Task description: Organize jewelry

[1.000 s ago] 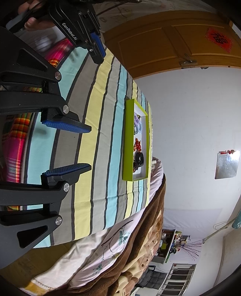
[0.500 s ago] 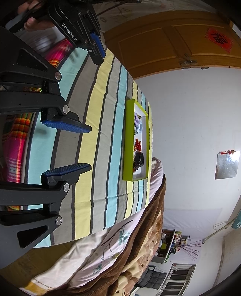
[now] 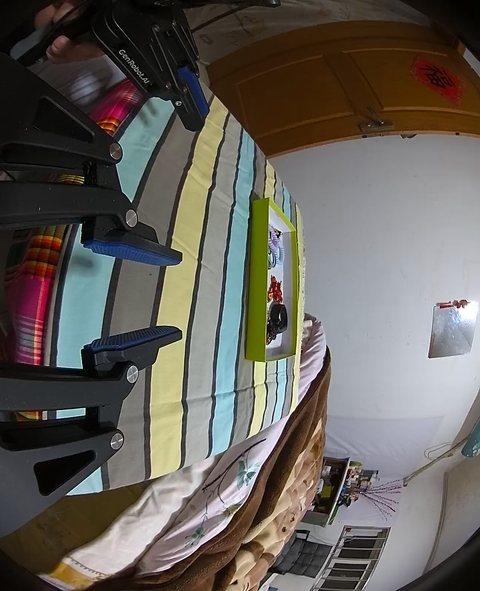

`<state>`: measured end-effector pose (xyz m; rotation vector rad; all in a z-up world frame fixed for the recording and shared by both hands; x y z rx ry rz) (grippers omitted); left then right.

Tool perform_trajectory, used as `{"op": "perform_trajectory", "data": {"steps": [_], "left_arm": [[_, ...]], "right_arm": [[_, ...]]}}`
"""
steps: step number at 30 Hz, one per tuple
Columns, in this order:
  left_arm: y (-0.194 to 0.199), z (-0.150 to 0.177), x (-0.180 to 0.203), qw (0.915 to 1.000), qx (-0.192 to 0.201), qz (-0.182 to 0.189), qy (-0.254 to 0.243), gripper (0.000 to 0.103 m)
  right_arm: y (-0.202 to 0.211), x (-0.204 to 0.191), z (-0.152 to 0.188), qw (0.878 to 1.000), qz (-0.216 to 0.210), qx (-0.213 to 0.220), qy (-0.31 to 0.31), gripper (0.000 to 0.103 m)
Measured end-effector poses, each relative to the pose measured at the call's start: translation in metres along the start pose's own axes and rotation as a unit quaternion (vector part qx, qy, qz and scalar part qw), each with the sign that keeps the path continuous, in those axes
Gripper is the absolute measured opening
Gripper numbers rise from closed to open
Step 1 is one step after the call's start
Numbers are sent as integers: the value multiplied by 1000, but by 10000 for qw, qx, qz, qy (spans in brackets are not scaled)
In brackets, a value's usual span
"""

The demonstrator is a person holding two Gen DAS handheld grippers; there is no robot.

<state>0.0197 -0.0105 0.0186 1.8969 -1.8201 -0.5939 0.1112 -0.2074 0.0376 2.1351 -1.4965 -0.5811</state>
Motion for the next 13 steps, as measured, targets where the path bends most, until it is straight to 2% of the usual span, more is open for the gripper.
{"op": "perform_trajectory", "data": {"steps": [13], "left_arm": [[1,-1,-2,10000,44,-31,42,17]], "right_arm": [[1,1,1,10000,10,7,2,35]]}}
Point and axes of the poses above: each gripper's, at about its wrist camera, not at the fingertips, and y roughly against the way its jaws point, x to its right, z to its underside, the point moved 1 cm from there along -y, roughly the way its jaws point, and after that the axes turned 1 degree about -y, right-handed, at the moved point
